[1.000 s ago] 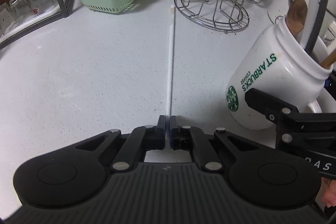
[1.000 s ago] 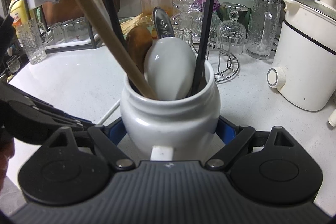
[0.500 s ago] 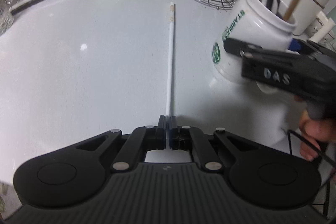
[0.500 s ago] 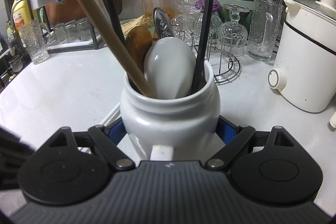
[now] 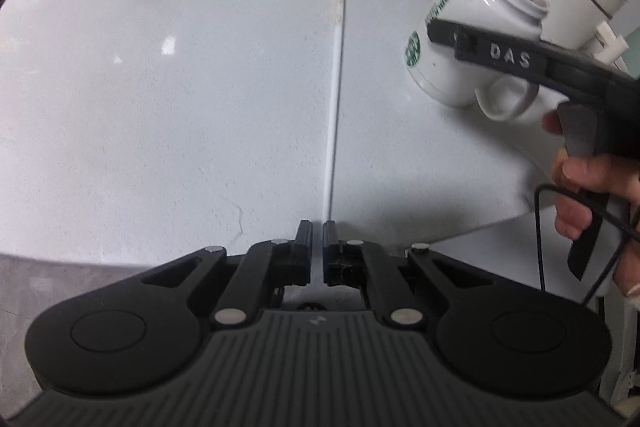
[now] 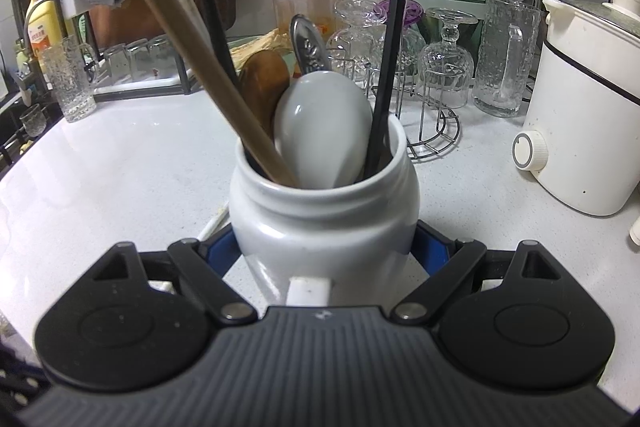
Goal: Organize utensils
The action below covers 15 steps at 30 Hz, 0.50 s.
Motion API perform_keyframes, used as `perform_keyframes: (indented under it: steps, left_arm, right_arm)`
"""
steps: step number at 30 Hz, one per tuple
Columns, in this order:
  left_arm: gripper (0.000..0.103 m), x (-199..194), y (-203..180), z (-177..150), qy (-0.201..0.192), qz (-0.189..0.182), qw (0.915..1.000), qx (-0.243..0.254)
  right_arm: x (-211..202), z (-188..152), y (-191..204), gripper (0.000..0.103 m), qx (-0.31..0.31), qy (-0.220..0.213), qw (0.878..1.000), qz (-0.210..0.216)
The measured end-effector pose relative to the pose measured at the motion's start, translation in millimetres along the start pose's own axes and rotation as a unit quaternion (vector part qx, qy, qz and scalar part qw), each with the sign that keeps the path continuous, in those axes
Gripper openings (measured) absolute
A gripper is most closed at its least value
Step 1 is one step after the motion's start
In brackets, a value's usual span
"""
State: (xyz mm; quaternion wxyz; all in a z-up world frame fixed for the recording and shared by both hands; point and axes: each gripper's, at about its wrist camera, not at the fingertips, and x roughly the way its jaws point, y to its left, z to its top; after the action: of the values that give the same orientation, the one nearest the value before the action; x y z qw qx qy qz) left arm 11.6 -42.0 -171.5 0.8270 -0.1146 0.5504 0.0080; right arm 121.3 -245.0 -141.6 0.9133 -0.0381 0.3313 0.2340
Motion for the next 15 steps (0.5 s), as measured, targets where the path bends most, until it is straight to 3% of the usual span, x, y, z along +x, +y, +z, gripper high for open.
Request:
perform_keyframes:
  steps: [5,12,15]
  left_arm:
    - [0.014,8.3,2.3,24.7,-0.010,0.008,0.9999,-0.003]
    - [0.014,22.1,-7.6,36.3,-0.027,0.022,0.9993,0.016]
    - [0.010,26.0,-11.8,38.6,-0.027,0.030,0.9990,0.021]
  right_arm:
    - [0.0,0.0,-0.4,0.091,-0.003,0.001,1.000,0.004]
    - [-1.7,0.0,-1.1,0.091,-0.007,0.006,1.000,0.010]
    - [-1.9,0.1,-1.2,0.091,-0.007,0.007,1.000,0.010]
